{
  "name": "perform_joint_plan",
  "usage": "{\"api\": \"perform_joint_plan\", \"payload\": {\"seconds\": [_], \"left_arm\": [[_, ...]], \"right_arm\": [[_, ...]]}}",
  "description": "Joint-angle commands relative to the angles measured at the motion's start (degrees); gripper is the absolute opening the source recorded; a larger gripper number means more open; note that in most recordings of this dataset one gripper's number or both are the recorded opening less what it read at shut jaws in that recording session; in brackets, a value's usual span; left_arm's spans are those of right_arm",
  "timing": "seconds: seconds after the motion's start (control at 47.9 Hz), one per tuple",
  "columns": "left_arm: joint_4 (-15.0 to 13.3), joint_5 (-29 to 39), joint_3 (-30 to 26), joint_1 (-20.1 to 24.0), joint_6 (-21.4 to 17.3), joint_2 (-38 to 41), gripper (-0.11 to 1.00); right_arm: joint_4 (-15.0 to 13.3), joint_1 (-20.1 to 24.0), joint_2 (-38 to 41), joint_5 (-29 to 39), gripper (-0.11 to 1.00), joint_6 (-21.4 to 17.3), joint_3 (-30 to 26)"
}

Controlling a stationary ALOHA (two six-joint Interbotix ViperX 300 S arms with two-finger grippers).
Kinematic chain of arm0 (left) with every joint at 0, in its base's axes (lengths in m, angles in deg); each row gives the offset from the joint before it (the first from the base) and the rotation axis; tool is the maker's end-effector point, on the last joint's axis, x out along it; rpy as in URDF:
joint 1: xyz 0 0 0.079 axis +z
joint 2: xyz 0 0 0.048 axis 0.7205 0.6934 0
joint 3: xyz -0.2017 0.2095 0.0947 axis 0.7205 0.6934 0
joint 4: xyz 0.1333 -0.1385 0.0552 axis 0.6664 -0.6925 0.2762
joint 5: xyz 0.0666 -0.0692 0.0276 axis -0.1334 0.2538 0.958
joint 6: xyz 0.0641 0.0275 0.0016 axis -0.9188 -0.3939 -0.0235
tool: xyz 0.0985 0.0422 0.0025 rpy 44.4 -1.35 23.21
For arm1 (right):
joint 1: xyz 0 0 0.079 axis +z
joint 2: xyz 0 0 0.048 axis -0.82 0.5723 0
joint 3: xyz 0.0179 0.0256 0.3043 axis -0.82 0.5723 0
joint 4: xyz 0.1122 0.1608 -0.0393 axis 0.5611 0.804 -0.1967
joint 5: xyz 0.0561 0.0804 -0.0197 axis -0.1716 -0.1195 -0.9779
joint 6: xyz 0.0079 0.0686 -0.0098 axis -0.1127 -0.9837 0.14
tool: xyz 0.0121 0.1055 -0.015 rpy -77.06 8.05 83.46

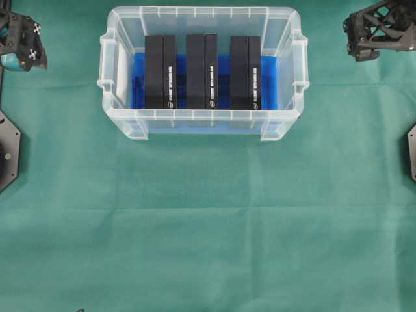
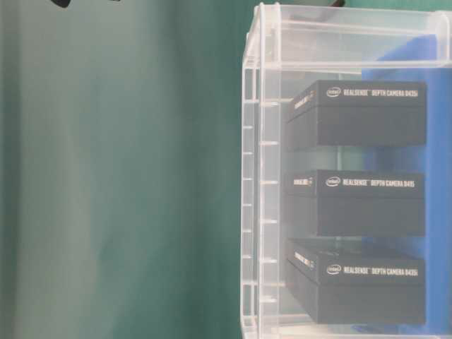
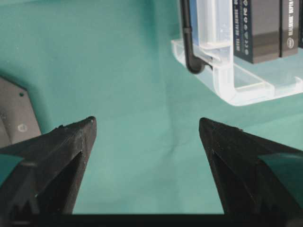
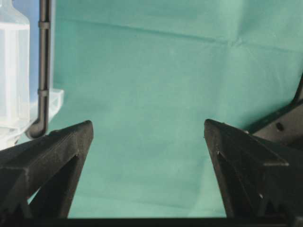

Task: Take out the box from the case.
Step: 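Move the right gripper over the middle pair of black boxes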

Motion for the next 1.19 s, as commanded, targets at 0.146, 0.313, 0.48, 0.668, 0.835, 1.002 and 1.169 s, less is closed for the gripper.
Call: {"api": "perform_joint_plan", "payload": {"seconds": [0.146, 0.313, 0.48, 0.668, 0.835, 1.002, 1.169], "left_arm": [[-0.2, -0.2, -0.6, 0.1, 0.0, -0.2, 0.89], [-0.2, -0.2, -0.6, 0.0, -0.1, -0.2, 0.89], [-0.2, -0.3, -0.5, 0.0, 0.3, -0.2, 0.89], [0.1, -1.2, -0.6, 0.0, 1.7, -0.2, 0.89], [0.1, -1.4, -0.5, 0.1, 2.4, -0.2, 0.89], [0.1, -1.5, -0.6, 0.0, 2.3, -0.2, 0.89], [0.2, -1.5, -0.6, 0.0, 1.9, -0.2, 0.89]], "right_arm": [[-0.3, 0.1, -0.4, 0.0, 0.94, -0.2, -0.5], [0.0, 0.1, -0.2, -0.3, 0.94, -0.4, -0.7], [0.0, 0.3, 0.0, -0.3, 0.94, -2.2, -0.8], [0.1, 0.9, 0.5, -0.3, 0.94, -3.8, -1.1], [0.0, 2.3, 2.2, -1.4, 0.94, -6.4, -2.4], [0.0, 3.5, 5.4, -4.0, 0.94, -8.3, -4.8], [0.1, 4.4, 10.5, -5.2, 0.94, -9.4, -10.0]]}}
